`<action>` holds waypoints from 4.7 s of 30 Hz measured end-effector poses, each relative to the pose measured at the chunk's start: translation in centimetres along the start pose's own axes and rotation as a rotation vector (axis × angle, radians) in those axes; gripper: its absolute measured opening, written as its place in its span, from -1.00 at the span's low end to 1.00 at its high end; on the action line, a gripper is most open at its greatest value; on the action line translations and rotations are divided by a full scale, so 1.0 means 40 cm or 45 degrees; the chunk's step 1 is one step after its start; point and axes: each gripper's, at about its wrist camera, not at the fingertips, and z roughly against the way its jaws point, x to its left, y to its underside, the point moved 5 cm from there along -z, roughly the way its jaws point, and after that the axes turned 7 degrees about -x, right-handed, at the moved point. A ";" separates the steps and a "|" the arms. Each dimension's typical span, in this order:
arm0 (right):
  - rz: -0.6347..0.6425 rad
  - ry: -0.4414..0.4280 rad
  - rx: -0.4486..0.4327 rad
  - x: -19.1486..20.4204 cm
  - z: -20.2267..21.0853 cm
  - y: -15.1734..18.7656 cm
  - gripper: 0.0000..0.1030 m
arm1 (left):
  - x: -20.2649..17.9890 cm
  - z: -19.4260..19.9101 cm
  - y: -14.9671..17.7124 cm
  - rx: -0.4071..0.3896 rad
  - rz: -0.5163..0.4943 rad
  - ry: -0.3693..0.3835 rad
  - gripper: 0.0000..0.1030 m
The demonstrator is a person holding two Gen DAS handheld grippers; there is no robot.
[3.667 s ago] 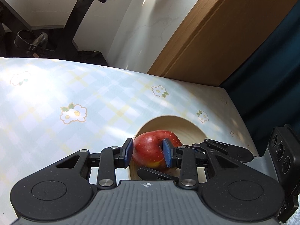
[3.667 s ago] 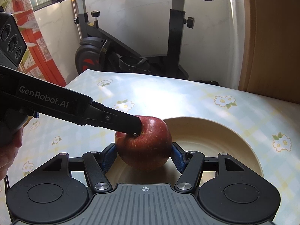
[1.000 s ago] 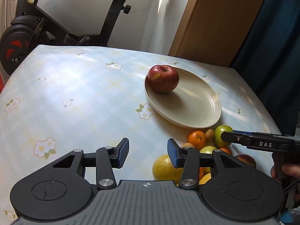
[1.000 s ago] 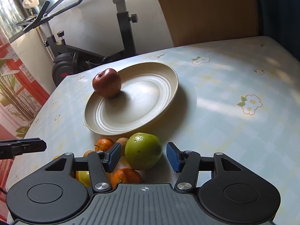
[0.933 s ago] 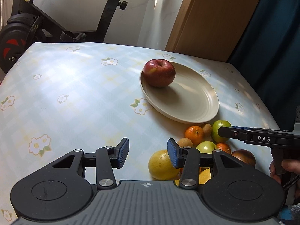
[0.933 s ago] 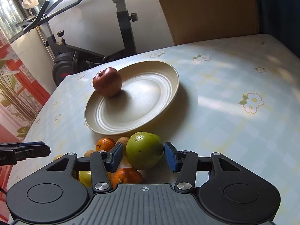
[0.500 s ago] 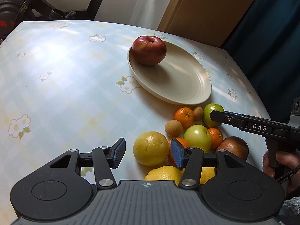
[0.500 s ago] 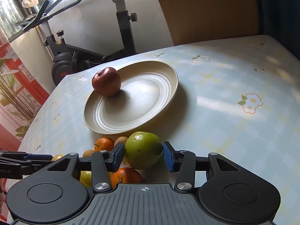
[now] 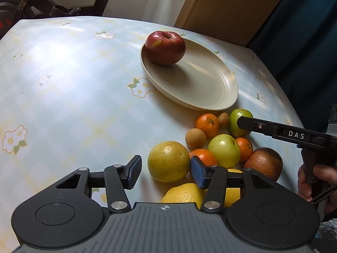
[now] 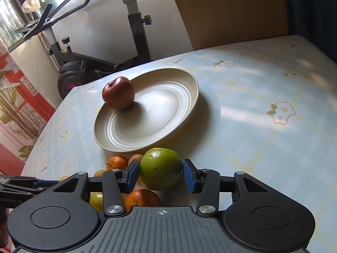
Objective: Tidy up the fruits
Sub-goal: 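Grasp the green fruit with the right tool while the left tool grasps the yellow grapefruit, then set the green fruit on the plate with the right tool while the left tool sets the grapefruit there, then withdraw both open tools from the plate back toward the fruit pile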
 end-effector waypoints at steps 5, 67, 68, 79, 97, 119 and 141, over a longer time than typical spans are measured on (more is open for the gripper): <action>-0.002 0.001 0.000 0.001 0.002 0.001 -0.19 | -0.005 0.003 0.000 -0.021 -0.028 0.002 -0.08; 0.100 -0.007 0.019 0.001 -0.279 -0.285 -0.20 | -0.021 -0.151 -0.238 -0.139 -0.243 -0.136 -0.08; 0.088 -0.006 0.026 0.007 -0.291 -0.287 -0.20 | -0.019 -0.151 -0.238 -0.139 -0.243 -0.138 -0.08; -0.030 -0.117 -0.038 0.046 -0.277 -0.333 -0.15 | -0.003 -0.127 -0.249 -0.143 -0.184 -0.129 -0.06; 0.112 -0.092 -0.115 0.053 -0.081 -0.272 -0.15 | -0.012 0.002 -0.230 -0.234 -0.221 -0.140 -0.06; 0.152 -0.051 -0.061 0.061 0.044 -0.068 -0.15 | 0.049 0.118 -0.150 -0.202 -0.242 -0.152 -0.06; 0.184 -0.056 0.096 0.072 -0.028 -0.030 -0.26 | -0.021 0.042 -0.088 -0.130 -0.301 -0.064 -0.06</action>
